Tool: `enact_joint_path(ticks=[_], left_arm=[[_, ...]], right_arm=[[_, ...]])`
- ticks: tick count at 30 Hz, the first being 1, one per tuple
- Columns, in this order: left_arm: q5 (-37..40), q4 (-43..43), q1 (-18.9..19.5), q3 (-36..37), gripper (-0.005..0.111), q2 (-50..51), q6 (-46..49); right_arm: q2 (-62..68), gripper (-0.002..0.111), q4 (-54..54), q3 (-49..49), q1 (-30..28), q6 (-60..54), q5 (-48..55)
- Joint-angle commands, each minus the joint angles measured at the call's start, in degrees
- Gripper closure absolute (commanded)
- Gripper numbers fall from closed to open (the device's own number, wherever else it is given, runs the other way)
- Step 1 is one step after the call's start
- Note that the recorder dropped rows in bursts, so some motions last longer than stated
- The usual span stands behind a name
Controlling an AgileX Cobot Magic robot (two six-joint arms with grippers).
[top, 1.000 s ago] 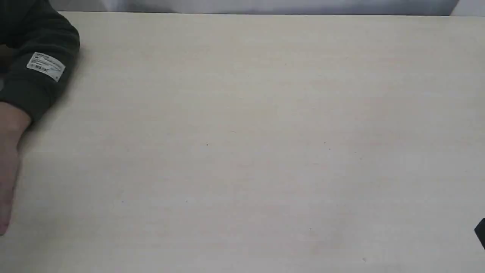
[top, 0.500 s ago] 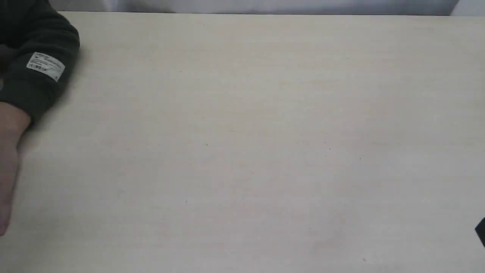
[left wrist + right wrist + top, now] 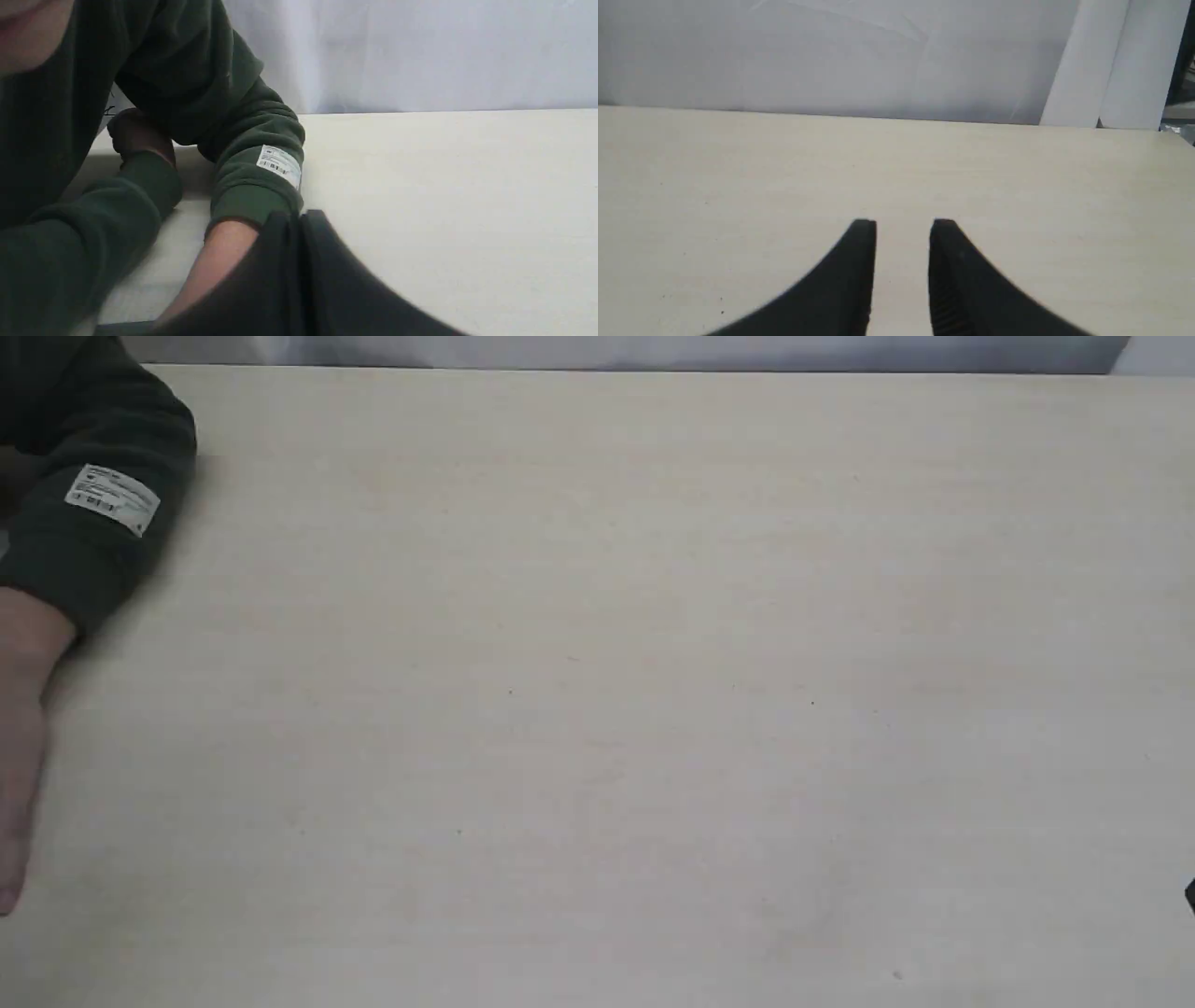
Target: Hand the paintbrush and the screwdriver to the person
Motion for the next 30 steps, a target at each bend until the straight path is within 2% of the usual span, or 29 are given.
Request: enact_joint_path(ticks=[1, 30], left_arm=[[-0.2, -0.1, -0.1, 0.1, 0.107, -0.1, -0.1], [-0.2, -0.2, -0.1, 0.1, 0.107, -0.1, -0.1]], right_arm=[[-0.2, 0.085, -1.1, 0.2, -0.3, 0.7, 1.2], [-0.2, 0.085, -1.2, 0.2, -0.3, 1.3, 1.8]])
